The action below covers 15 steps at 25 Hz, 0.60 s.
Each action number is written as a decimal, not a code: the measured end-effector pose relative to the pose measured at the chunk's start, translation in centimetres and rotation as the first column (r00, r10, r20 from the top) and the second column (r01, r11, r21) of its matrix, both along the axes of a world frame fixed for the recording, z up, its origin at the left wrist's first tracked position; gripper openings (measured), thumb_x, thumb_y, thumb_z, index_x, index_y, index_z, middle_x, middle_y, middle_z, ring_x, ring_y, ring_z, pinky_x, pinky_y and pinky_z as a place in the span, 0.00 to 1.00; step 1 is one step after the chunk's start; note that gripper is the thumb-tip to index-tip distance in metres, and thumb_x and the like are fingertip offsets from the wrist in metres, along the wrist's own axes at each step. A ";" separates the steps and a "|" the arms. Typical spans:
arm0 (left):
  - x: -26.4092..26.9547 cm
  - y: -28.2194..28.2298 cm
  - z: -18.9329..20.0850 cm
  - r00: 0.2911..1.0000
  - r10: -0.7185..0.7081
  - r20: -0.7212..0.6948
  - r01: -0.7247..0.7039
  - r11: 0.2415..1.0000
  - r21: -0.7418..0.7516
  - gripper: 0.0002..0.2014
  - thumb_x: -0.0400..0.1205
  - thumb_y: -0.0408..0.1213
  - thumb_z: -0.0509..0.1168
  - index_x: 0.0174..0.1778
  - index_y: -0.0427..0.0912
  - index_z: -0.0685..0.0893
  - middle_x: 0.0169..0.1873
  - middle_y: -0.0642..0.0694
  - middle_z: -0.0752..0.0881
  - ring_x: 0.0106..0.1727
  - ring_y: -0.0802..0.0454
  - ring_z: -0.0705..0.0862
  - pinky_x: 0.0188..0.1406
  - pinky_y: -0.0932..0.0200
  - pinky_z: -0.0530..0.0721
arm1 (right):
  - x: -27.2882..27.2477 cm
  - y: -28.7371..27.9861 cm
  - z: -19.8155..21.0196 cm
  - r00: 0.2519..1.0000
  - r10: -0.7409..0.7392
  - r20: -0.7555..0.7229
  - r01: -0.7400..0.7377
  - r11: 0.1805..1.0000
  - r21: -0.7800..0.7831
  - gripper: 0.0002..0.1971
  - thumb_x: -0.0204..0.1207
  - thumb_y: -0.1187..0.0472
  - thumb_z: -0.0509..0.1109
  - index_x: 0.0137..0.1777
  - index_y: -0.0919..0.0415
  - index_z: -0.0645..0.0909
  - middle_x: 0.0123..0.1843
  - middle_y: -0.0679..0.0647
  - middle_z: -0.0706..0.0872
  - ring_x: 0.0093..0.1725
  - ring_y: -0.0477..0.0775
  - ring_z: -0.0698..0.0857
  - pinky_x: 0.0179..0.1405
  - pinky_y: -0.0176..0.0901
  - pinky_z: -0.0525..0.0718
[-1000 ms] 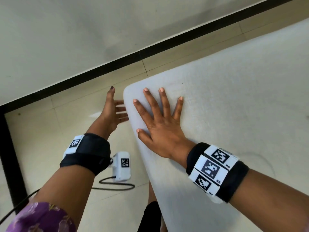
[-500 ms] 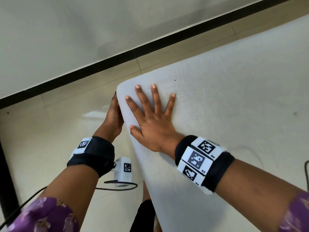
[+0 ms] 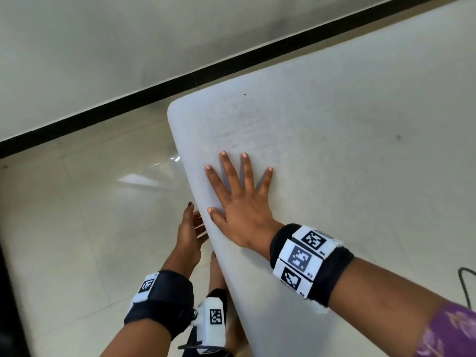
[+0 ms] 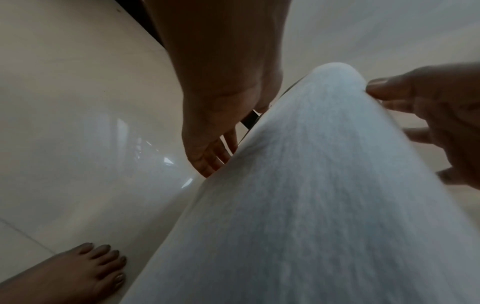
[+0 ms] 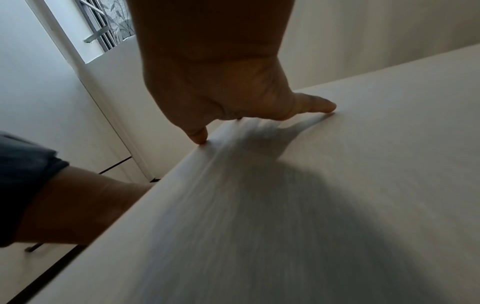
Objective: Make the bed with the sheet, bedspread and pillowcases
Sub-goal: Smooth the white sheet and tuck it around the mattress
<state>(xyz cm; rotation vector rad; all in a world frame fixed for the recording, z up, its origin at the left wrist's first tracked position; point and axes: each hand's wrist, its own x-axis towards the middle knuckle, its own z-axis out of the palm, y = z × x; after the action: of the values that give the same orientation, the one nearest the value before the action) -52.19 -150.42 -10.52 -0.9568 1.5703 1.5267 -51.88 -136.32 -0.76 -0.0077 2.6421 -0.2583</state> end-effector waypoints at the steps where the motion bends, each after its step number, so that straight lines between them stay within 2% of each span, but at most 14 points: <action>1: 0.3 0.2 0.2 1.000 -0.006 0.000 0.006 1.000 0.004 0.28 0.85 0.58 0.51 0.62 0.39 0.83 0.53 0.39 0.87 0.49 0.46 0.84 0.44 0.54 0.80 | 0.9 0.0 0.0 1.000 -0.009 0.003 0.010 1.000 -0.004 0.38 0.83 0.40 0.48 0.82 0.50 0.27 0.81 0.57 0.21 0.79 0.72 0.26 0.69 0.86 0.38; 3: 0.0 0.6 0.4 1.000 -0.013 -0.002 0.013 1.000 0.005 0.28 0.84 0.59 0.51 0.59 0.41 0.85 0.56 0.37 0.87 0.52 0.44 0.85 0.48 0.52 0.82 | 1.9 -0.1 -0.2 1.000 -0.029 -0.002 0.029 0.999 -0.021 0.38 0.83 0.41 0.48 0.82 0.49 0.28 0.81 0.56 0.22 0.79 0.71 0.26 0.70 0.85 0.37; 4: -0.3 0.7 0.4 1.000 -0.007 0.005 0.007 1.000 0.015 0.29 0.83 0.61 0.51 0.59 0.40 0.86 0.58 0.35 0.87 0.55 0.41 0.85 0.53 0.48 0.83 | 2.2 -0.1 -0.2 0.999 -0.041 -0.009 0.041 0.998 -0.037 0.38 0.83 0.41 0.49 0.82 0.49 0.29 0.81 0.56 0.23 0.79 0.71 0.26 0.70 0.85 0.36; 7: -0.9 0.4 0.5 1.000 -0.018 0.003 0.017 0.997 0.080 0.34 0.79 0.65 0.54 0.60 0.38 0.87 0.59 0.33 0.87 0.64 0.36 0.83 0.72 0.40 0.76 | 2.7 -0.5 -1.1 0.994 -0.080 -0.076 0.074 0.995 -0.073 0.37 0.82 0.42 0.50 0.83 0.50 0.33 0.83 0.56 0.26 0.79 0.71 0.27 0.69 0.85 0.35; 9: -1.0 0.4 0.4 1.000 -0.023 0.017 0.021 0.990 0.143 0.36 0.74 0.68 0.55 0.59 0.40 0.87 0.58 0.35 0.88 0.65 0.36 0.84 0.74 0.38 0.73 | 2.7 -1.0 -1.8 0.987 -0.098 -0.127 0.094 0.995 -0.042 0.37 0.78 0.42 0.47 0.83 0.53 0.38 0.84 0.59 0.33 0.80 0.74 0.33 0.68 0.87 0.38; 11: -0.8 0.3 -0.1 0.997 0.035 0.062 -0.048 0.973 0.225 0.39 0.73 0.71 0.57 0.63 0.40 0.85 0.60 0.37 0.88 0.66 0.38 0.83 0.75 0.39 0.72 | 2.5 -1.5 -2.3 0.985 -0.106 -0.136 0.106 0.994 -0.006 0.39 0.73 0.41 0.44 0.83 0.54 0.42 0.85 0.62 0.40 0.81 0.77 0.39 0.66 0.89 0.41; 14: -0.6 -0.3 -1.0 0.981 0.117 0.154 -0.162 0.932 0.323 0.45 0.67 0.72 0.65 0.68 0.38 0.81 0.66 0.35 0.84 0.70 0.36 0.80 0.78 0.38 0.67 | 2.4 -1.9 -2.5 0.982 -0.106 -0.155 0.112 0.993 0.033 0.42 0.70 0.39 0.44 0.84 0.55 0.43 0.85 0.64 0.43 0.81 0.79 0.41 0.64 0.91 0.42; 15: -0.5 -0.4 -1.2 0.977 0.123 0.174 -0.176 0.926 0.335 0.44 0.68 0.71 0.64 0.69 0.37 0.81 0.66 0.34 0.83 0.70 0.36 0.80 0.78 0.38 0.67 | 2.4 -2.0 -2.6 0.982 -0.106 -0.154 0.113 0.993 0.039 0.42 0.70 0.39 0.44 0.84 0.55 0.43 0.85 0.65 0.43 0.80 0.80 0.41 0.64 0.92 0.42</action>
<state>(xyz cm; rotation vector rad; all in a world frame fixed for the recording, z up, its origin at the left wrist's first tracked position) -52.74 -150.82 -11.68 -0.9770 1.0916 1.7239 -49.48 -138.35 -3.31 0.1394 2.8034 -0.2401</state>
